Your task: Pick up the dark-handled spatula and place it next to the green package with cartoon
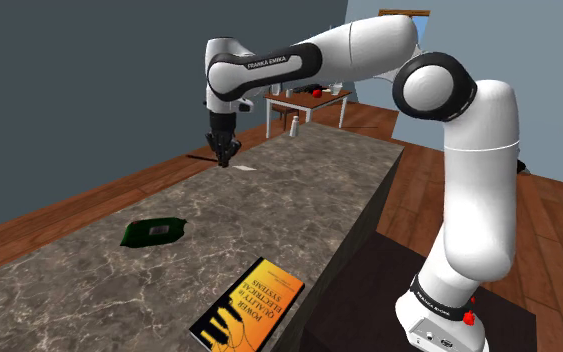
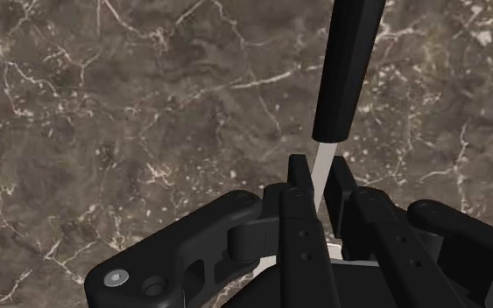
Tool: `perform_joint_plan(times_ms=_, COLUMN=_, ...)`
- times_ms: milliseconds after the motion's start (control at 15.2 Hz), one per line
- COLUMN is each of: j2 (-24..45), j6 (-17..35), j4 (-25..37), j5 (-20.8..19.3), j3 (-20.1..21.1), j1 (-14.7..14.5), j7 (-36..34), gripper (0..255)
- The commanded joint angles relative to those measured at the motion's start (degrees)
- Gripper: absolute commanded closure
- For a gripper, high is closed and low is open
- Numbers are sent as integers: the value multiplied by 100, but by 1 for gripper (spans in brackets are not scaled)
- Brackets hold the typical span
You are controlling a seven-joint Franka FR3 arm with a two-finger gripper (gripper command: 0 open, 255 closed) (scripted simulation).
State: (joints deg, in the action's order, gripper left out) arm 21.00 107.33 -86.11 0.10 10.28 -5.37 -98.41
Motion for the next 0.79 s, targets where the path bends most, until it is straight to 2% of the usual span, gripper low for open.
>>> perform_joint_plan(times_ms=0, j2=349, j6=-167, j4=522, j5=-82, j3=46, j1=-180, j7=-230, gripper=255)
perform_joint_plan(times_ms=198, j2=940, j6=-473, j4=1428, j5=-208, j3=90, j1=-474, j7=-533, gripper=255)
perform_joint_plan(times_ms=396, j2=1698, j6=-928, j4=2651, j5=-342, j3=105, j1=-815, j7=-804, gripper=255)
perform_joint_plan(times_ms=726, j2=1659, j6=-517, j4=2199, j5=-335, j3=97, j1=-786, j7=-796, gripper=255)
